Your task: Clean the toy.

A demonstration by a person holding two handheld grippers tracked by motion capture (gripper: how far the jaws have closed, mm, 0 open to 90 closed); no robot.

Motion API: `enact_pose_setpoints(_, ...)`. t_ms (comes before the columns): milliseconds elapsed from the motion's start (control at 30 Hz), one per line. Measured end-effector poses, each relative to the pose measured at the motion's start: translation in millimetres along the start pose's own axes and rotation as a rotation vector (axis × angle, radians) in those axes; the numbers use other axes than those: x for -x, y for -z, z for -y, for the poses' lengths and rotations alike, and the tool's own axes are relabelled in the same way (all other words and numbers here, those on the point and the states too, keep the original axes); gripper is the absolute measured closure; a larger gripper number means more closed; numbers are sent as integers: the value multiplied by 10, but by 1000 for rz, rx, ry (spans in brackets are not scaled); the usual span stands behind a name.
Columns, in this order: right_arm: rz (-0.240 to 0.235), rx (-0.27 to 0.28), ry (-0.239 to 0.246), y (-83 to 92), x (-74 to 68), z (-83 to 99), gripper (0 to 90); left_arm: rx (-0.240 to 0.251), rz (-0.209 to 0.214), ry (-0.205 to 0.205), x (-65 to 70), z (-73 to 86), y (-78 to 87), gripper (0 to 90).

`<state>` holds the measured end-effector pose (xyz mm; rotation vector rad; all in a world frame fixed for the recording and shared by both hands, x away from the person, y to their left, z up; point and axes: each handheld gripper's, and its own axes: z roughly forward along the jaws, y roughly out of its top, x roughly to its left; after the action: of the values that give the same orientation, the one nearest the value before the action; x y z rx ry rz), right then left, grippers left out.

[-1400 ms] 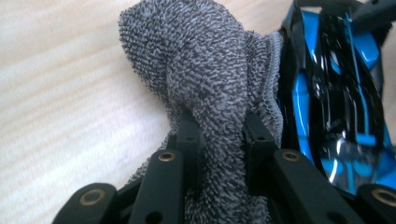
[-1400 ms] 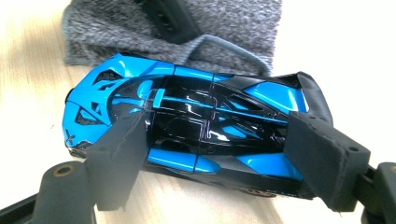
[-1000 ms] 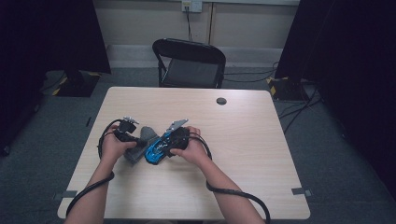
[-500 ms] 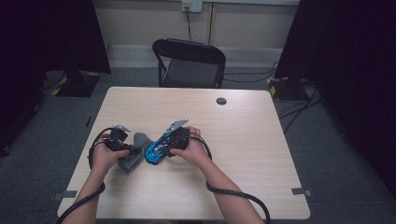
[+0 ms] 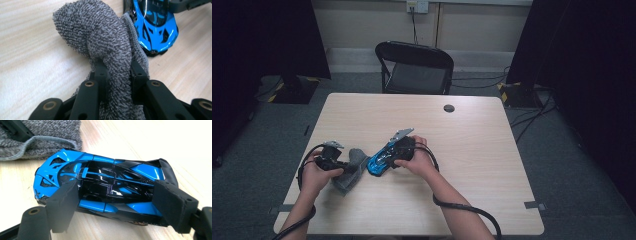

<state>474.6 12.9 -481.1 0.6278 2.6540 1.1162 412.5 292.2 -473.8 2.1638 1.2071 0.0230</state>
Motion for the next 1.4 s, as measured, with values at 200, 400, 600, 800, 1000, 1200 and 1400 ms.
enact_pose_setpoints(200, 1, 5, -1, -1, 1, 6, 209, 15, 0, 10, -29, 34, 116, 733)
enact_pose_setpoints(400, 0, 5, -4, 0, 2, 7, 209, 39, -17, 25, -83, 4, 255, 731)
enact_pose_setpoints(600, 1, 9, -4, 3, 3, 14, 209, 64, -29, 29, -108, -178, 271, 731)
enact_pose_setpoints(800, -1, 7, -3, 2, 6, 12, 209, 91, -22, 27, -103, -392, 229, 731)
enact_pose_setpoints(1000, 2, 12, -1, 1, 7, 17, 209, 101, -33, 19, -100, -560, 163, 731)
enact_pose_setpoints(1200, 1, 13, -2, 1, 7, 18, 209, 122, -48, 32, -125, -696, 82, 731)
enact_pose_setpoints(1400, -2, 8, -2, 3, 10, 14, 209, 110, -57, 35, -146, -837, -49, 730)
